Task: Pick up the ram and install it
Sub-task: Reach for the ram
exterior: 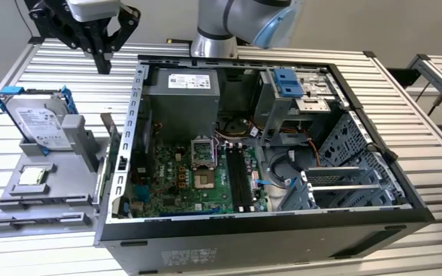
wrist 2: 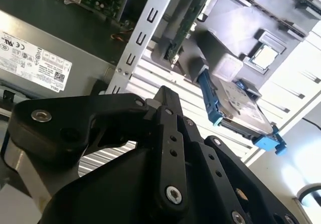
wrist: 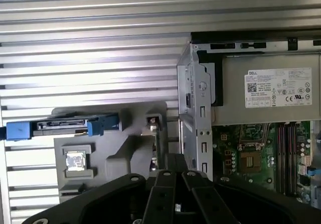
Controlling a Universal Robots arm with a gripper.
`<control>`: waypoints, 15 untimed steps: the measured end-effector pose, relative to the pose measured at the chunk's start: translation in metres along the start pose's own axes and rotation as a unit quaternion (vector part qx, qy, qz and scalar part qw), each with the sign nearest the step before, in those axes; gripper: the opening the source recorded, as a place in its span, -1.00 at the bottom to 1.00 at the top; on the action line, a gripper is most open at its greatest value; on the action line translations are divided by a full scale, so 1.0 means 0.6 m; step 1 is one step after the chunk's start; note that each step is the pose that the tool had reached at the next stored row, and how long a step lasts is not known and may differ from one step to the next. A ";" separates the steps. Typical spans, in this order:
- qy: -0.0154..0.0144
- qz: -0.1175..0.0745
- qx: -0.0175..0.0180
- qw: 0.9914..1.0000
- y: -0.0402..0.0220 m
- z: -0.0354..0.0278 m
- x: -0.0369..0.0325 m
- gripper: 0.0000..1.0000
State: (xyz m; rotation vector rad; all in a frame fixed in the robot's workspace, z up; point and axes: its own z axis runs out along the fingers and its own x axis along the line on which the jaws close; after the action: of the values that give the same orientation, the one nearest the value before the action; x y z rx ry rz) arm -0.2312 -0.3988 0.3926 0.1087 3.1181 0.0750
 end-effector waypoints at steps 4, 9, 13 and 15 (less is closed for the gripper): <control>0.000 0.000 0.000 1.000 -0.002 -0.001 0.023 -1.00; 0.001 -0.013 0.000 1.000 -0.002 -0.001 0.036 -1.00; 0.001 -0.022 0.000 1.000 -0.003 -0.001 0.049 -1.00; 0.001 -0.023 0.000 1.000 -0.004 -0.001 0.058 -1.00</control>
State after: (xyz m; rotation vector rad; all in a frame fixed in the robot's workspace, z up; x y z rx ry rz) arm -0.2659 -0.3988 0.3924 0.0377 3.1208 0.0759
